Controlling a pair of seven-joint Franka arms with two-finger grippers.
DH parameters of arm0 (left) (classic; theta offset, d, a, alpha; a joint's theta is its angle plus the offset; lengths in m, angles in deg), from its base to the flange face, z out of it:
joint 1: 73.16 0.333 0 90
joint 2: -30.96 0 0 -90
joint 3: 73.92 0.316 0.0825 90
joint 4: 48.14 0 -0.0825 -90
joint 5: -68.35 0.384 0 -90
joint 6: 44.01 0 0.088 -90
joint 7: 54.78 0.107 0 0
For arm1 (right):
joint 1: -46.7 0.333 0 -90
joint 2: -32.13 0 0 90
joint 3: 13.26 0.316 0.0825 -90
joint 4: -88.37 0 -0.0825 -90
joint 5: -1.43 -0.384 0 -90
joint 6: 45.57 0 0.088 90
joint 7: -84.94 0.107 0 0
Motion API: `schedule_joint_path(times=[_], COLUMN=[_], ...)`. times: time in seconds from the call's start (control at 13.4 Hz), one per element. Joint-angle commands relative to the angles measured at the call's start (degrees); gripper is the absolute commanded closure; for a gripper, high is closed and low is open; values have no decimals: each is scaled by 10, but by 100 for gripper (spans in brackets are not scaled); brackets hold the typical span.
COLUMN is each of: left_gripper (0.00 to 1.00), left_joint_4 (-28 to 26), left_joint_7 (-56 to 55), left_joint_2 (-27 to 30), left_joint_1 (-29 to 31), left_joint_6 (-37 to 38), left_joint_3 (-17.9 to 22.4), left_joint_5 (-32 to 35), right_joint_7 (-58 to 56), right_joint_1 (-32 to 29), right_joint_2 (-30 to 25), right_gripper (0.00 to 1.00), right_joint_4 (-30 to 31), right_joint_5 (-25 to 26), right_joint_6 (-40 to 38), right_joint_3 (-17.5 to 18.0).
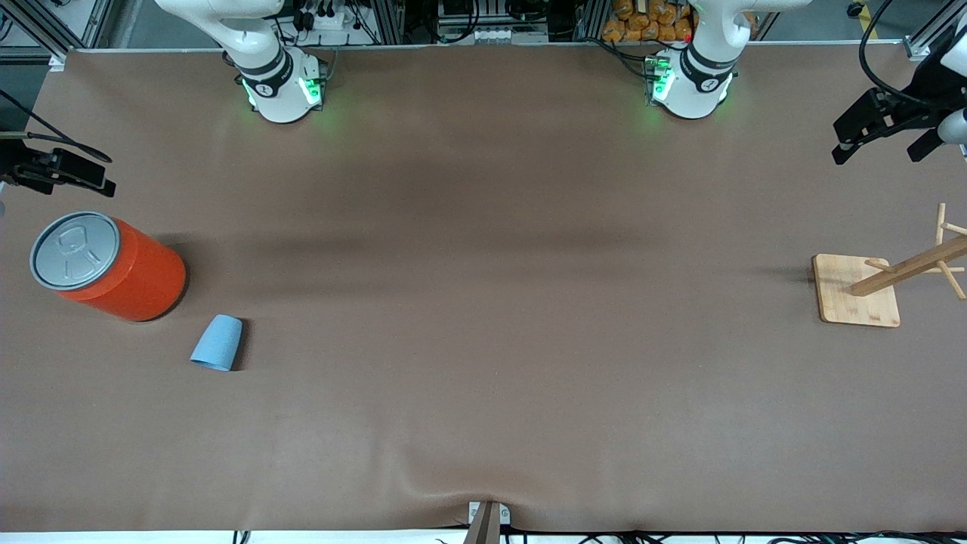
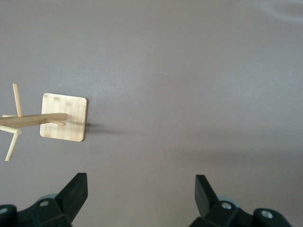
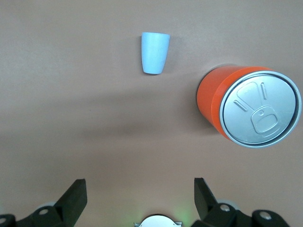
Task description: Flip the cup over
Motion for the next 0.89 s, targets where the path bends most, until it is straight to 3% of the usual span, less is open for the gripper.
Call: schedule_joint_path(times=[0.0, 0.45, 0.82], left_gripper=[0, 0, 0], left_joint_4=[14, 14, 14], left_joint_7=[8, 8, 8], left_joint_2=[-12, -13, -15], left_joint_1=[0, -3, -6], left_joint_6=[24, 32, 32], left_joint_3=[-4, -5, -16], left_joint_5=[-9, -9, -9], right_joint_7=[8, 6, -22], right_joint_1=[-2, 2, -6], right_joint_2=[16, 118, 241], right_gripper=[0, 0, 0], right_joint_4=[-3, 19, 19], right_joint_5=[9, 3, 2], right_joint_6=[4, 128, 263], right_joint_3=[2, 3, 3])
